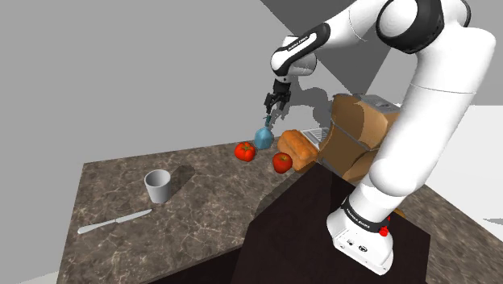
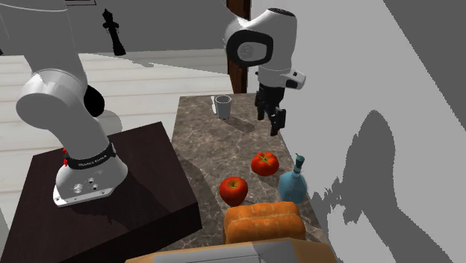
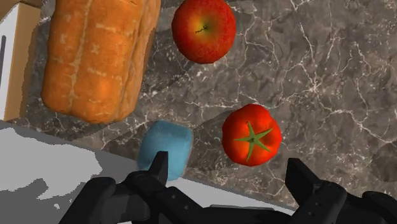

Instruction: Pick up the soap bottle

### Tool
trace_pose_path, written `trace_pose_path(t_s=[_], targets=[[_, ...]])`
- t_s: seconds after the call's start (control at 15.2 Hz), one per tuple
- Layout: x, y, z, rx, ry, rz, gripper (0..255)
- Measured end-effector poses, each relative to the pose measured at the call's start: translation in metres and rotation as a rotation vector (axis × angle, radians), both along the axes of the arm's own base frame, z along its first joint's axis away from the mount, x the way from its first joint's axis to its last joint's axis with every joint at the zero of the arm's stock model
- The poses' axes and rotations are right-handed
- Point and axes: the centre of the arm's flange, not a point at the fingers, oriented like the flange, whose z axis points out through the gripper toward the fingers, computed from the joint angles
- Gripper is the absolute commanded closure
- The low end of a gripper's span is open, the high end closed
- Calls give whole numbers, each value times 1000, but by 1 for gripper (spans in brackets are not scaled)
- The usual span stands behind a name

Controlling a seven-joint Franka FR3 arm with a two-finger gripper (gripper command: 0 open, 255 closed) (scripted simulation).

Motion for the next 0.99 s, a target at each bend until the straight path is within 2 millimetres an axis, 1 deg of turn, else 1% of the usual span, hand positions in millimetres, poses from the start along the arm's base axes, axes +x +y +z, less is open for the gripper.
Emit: trace_pose_path(t_s=[0.13, 0.2, 0.46, 0.59, 0.66, 0.79, 0.99], targets=[[16, -11, -17, -7, -1, -3, 0], [21, -16, -24, -11, -2, -5, 0], [52, -51, -56, -27, -6, -13, 0], [62, -64, -72, -35, -7, -16, 0], [70, -71, -81, -39, -8, -18, 0], [79, -79, -90, -43, -8, -20, 0], [82, -81, -108, -44, -9, -20, 0]])
